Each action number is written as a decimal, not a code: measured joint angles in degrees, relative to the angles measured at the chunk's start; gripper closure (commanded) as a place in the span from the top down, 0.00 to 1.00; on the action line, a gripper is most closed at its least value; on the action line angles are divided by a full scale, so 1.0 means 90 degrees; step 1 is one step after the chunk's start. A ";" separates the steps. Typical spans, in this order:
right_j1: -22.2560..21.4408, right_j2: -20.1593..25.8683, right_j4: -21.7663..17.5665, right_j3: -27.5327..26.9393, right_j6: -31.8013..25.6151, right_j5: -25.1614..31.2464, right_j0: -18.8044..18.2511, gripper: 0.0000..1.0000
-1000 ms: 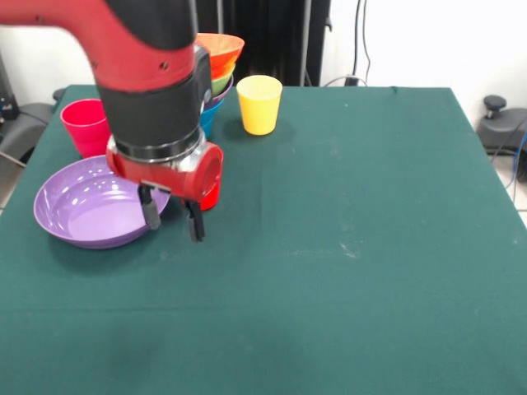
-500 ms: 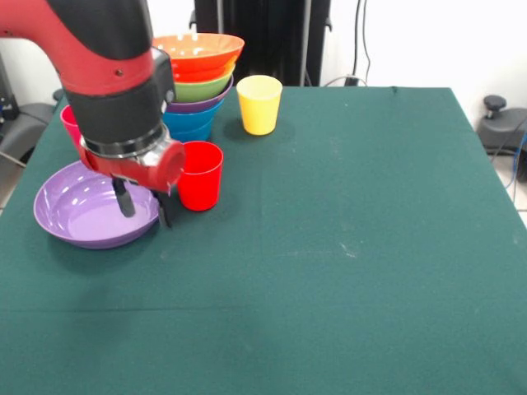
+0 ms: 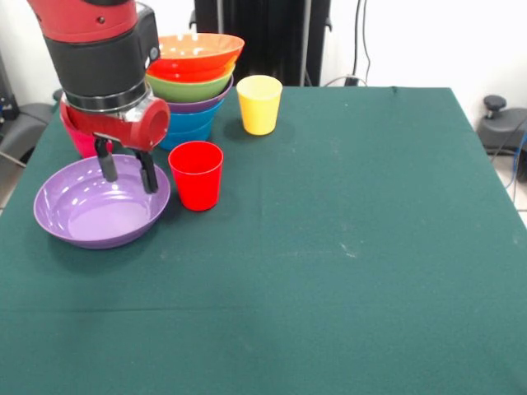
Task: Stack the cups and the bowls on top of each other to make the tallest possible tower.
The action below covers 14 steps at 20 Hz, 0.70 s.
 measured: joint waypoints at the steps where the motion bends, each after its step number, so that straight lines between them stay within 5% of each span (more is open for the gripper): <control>1: -0.0009 0.0001 -0.0008 0.0000 0.0000 -0.0033 -0.0001 1.00; 14: 0.0463 0.0001 -0.0178 0.0004 0.0000 -0.1381 -0.0001 1.00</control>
